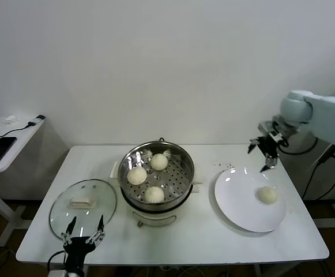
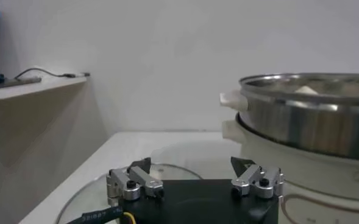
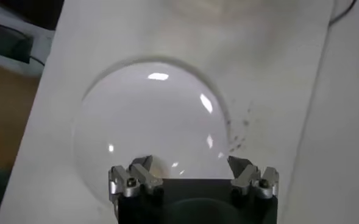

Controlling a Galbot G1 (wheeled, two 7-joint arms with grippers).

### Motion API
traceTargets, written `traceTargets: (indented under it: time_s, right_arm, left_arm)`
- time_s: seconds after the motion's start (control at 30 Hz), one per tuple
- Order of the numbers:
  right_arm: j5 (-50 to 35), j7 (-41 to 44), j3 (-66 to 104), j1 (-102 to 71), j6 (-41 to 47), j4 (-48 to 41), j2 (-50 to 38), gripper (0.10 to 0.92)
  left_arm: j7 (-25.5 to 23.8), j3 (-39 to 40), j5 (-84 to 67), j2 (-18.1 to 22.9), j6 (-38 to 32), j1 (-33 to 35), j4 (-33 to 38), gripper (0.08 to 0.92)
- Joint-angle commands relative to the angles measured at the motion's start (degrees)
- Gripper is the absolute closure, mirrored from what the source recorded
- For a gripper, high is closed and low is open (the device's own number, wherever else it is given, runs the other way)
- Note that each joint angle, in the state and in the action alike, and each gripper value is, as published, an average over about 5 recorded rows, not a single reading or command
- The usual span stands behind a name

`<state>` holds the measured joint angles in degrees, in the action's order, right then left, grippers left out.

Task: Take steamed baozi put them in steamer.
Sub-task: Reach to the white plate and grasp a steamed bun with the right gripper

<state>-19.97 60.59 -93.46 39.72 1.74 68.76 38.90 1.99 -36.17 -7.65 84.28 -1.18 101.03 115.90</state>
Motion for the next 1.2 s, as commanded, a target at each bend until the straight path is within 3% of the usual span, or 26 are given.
traceTargets:
  time_s: [0.03,0.7,1.2]
  right_arm:
    - [9.62,-1.85,15.04,-20.69,5.29,-4.06,-8.34,0.203]
    - [14.06,-5.49,28.13,-32.62,6.16,-14.23,0.54,0.203]
    - [13.81,-3.41,25.24,-30.13,6.6,-12.41,0.7,0.226]
  left_arm:
    - [0.02,0.16,0.38,0.29,-0.1,0.27,-0.47,0.177]
    - [-0.02,0.4,1.38,0.25,-0.49,0.64,-1.57,0.177]
    - [-0.03,0.64,1.25,0.39,-0.43,0.47,-1.36,0.177]
